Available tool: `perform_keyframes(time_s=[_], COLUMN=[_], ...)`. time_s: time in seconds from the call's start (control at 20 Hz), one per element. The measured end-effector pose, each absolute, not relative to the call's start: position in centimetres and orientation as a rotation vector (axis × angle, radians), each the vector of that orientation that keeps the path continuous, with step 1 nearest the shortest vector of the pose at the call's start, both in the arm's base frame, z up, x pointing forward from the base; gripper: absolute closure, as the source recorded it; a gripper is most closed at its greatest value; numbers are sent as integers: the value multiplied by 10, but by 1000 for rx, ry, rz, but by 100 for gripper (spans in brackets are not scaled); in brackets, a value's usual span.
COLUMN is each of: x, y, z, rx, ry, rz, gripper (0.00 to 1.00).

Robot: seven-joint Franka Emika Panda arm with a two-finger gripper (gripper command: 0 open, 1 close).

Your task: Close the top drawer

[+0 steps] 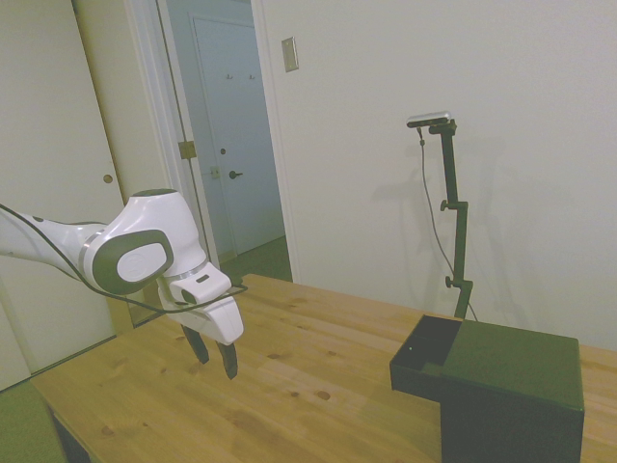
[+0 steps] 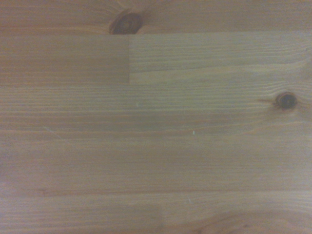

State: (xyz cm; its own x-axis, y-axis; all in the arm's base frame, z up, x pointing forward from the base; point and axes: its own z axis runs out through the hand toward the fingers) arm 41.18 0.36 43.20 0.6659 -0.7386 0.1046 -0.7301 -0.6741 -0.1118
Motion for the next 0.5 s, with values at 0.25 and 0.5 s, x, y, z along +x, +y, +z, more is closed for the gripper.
perform_keyframes(time_s=[0.25,0.5], x=[420,451], y=[-10,-65], z=[434,442], rx=[-2747,-2610], ry=[1372,1657], rz=[-229,-332], gripper=[0,0])
